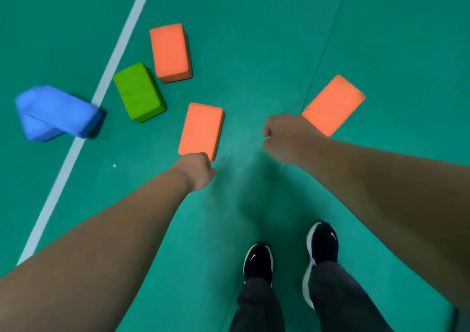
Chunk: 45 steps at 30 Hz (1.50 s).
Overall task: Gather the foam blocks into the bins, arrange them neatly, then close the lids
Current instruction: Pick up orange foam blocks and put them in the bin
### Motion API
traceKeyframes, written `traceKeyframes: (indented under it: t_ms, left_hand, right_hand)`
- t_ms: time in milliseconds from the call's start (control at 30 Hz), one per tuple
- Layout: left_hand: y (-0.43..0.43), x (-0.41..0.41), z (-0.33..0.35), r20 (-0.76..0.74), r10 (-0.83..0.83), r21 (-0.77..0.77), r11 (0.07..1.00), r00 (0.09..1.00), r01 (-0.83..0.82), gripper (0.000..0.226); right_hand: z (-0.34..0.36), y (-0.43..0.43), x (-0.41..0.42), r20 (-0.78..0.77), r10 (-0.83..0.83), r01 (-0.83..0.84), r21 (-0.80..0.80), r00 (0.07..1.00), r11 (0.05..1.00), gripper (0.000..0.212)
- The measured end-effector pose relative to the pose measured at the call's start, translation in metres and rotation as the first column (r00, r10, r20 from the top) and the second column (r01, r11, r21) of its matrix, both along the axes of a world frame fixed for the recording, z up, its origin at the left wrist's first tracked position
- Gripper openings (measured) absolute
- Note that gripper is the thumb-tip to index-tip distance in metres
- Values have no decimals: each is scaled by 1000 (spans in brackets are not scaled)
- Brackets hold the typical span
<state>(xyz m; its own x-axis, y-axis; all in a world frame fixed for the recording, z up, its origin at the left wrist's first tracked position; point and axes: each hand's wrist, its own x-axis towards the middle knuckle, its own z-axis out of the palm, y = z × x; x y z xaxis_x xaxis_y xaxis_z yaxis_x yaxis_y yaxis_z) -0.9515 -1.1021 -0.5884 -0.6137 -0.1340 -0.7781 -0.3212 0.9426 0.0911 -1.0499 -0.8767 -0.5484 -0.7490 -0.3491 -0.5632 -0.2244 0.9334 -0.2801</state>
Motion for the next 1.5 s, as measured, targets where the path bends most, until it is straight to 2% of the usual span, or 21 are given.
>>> traceKeyframes:
  t_ms: [167, 333, 500, 667, 767, 867, 967, 1100, 1167, 1267, 1400, 1500]
  left_hand:
    - [-27, -18, -13, 49, 174, 42, 983, 984, -176, 32]
    - [-58, -56, -14, 12, 327, 30, 944, 945, -327, 36]
    - [-80, -101, -38, -63, 344, 27, 939, 937, -343, 36]
    - [-78, -140, -92, -93, 386, 71, 922, 918, -380, 45]
    - [-75, -152, -143, -97, 307, 38, 952, 947, -304, 55]
    - [-76, -161, -187, -135, 231, 6, 973, 963, -233, 58]
    - [-80, -170, -221, -214, 79, -20, 996, 974, -85, 65]
    - [-86, -174, -252, -108, -171, -137, 978, 979, 156, 89]
    - [-87, -173, -262, -140, -284, -239, 939, 948, 246, 77]
    - [-89, -171, -268, -230, -349, -332, 906, 909, 264, 55]
    - [-93, -174, -265, -130, -334, -310, 908, 933, 282, 52]
    - [-91, -181, -259, 42, -354, -225, 908, 934, 354, 82]
  right_hand:
    - [-31, -40, -37, 51, 180, -183, 53, 982, 982, 33]
    - [-53, -89, -91, 74, 303, -308, 64, 950, 949, 33]
    - [-77, -115, -123, 97, 333, -342, 102, 938, 934, 29]
    - [-129, -129, -145, 95, 405, -414, 113, 909, 903, 13]
    - [-175, -129, -150, 95, 420, -429, 129, 903, 894, 18]
    - [-227, -125, -145, 111, 384, -397, 132, 917, 908, 7]
    - [-269, -117, -140, 170, 332, -358, 157, 928, 920, 18]
    - [-308, -104, -135, 208, 226, -267, 197, 952, 943, 21]
    - [-323, -98, -127, 224, 200, -244, 189, 954, 951, 21]
    - [-332, -97, -116, 234, 203, -244, 162, 951, 956, 22]
    - [-334, -96, -113, 249, 217, -258, 144, 944, 955, 29]
    - [-331, -97, -114, 233, 224, -261, 139, 946, 955, 27]
